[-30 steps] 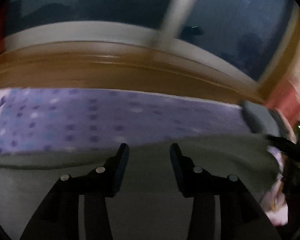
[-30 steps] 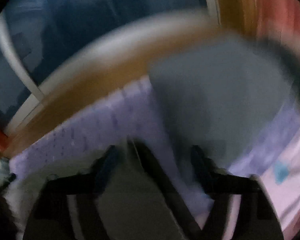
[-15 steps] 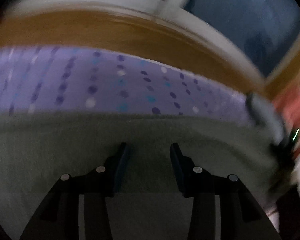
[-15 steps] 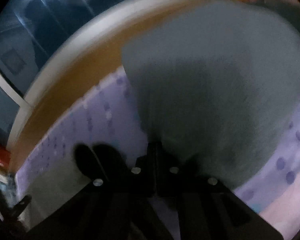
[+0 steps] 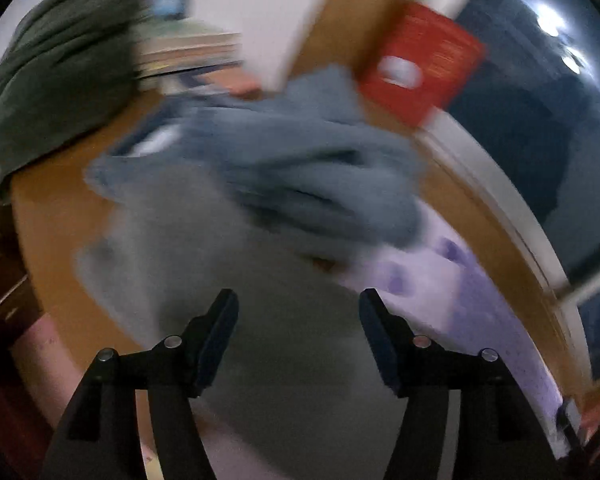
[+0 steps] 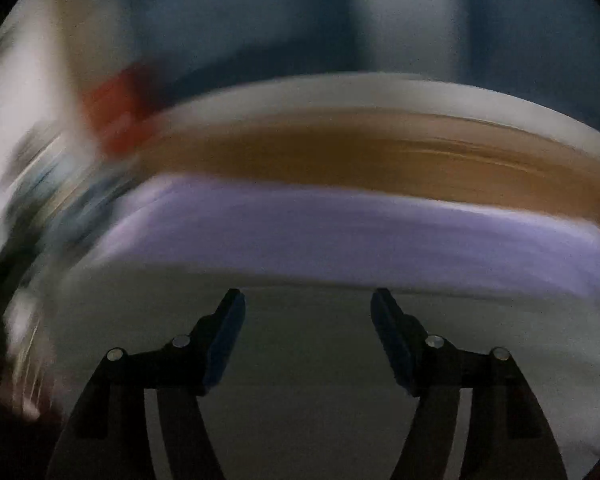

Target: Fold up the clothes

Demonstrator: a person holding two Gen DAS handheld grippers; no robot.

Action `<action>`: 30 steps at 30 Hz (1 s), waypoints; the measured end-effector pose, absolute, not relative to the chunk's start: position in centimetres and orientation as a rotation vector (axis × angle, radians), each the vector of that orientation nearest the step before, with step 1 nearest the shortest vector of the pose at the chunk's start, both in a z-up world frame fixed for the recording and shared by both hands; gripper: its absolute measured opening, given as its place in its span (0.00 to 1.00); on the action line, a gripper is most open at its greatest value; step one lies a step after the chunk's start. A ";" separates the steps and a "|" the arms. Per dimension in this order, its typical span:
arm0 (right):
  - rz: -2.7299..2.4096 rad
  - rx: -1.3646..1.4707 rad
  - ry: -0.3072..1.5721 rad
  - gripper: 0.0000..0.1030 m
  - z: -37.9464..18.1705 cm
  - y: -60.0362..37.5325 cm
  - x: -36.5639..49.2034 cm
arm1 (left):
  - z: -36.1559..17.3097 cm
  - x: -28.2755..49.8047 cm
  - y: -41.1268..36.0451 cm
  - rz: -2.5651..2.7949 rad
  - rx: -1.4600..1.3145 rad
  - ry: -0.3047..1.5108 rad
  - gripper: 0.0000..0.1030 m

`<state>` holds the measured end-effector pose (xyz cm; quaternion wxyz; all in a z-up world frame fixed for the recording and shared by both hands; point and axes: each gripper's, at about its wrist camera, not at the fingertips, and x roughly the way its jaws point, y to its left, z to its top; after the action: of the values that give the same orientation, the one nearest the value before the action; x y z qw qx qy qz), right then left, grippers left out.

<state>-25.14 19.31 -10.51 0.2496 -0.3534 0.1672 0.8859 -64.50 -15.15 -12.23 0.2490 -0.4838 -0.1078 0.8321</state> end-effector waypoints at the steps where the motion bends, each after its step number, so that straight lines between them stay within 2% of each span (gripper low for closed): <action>1: 2.453 -1.014 0.400 0.61 -11.1 18.1 -27.7 | -12.9 -65.8 -16.4 2.268 -1.353 -0.316 0.62; 7: 2.657 -1.328 0.030 0.62 -14.7 10.6 -42.8 | -16.3 -70.0 -20.3 2.176 -1.506 -0.427 0.61; 8: 2.685 -1.380 -0.038 0.62 -15.3 9.4 -45.3 | -16.7 -70.1 -20.2 2.155 -1.517 -0.426 0.57; 9: 2.707 -1.419 -0.075 0.62 -15.7 8.7 -47.2 | -16.8 -70.2 -20.5 2.166 -1.487 -0.422 0.48; 10: 2.722 -1.426 -0.033 0.57 -15.5 9.3 -47.7 | -16.8 -70.1 -20.4 2.150 -1.484 -0.419 0.34; 12: 2.743 -1.438 0.048 0.00 -15.2 10.3 -48.6 | -17.3 -69.9 -20.4 2.087 -1.497 -0.465 0.25; 16: 2.762 -1.362 0.135 0.00 -13.2 10.6 -48.7 | -16.9 -68.6 -21.9 2.072 -1.449 -0.595 0.21; 19: 2.795 -1.249 0.186 0.00 -10.9 10.7 -48.3 | -16.0 -66.9 -22.6 2.117 -1.380 -0.605 0.21; 22: 2.825 -1.328 0.205 0.01 -11.3 10.7 -48.7 | -16.5 -67.2 -22.4 2.147 -1.405 -0.599 0.24; 23: 2.835 -1.414 0.203 0.10 -12.2 10.6 -49.1 | -16.7 -67.4 -22.4 2.157 -1.428 -0.596 0.26; 24: 2.842 -1.501 0.200 0.29 -13.0 10.5 -49.6 | -16.8 -67.5 -22.4 2.167 -1.455 -0.592 0.28; 25: 2.847 -1.585 0.194 0.39 -13.8 10.4 -50.0 | -16.6 -67.4 -22.5 2.178 -1.463 -0.591 0.28; 26: 2.852 -1.647 0.176 0.43 -14.5 10.2 -50.2 | -16.3 -67.2 -22.7 2.190 -1.466 -0.591 0.28; 27: 2.857 -1.673 0.155 0.44 -14.7 10.1 -50.1 | -15.2 -66.9 -22.4 2.226 -1.412 -0.561 0.28; 29: 2.854 -1.718 0.108 0.45 -15.1 9.9 -50.0 | -11.6 -64.7 -19.8 2.248 -1.160 -0.306 0.32; 30: 2.853 -1.723 0.088 0.48 -15.1 9.9 -49.9 | -9.7 -63.4 -18.4 2.241 -1.027 -0.173 0.42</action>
<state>-49.85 9.93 -15.12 -0.0958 -0.5143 0.0262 0.8518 -63.42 -18.42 -9.73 0.3289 -0.3923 -0.0660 0.8565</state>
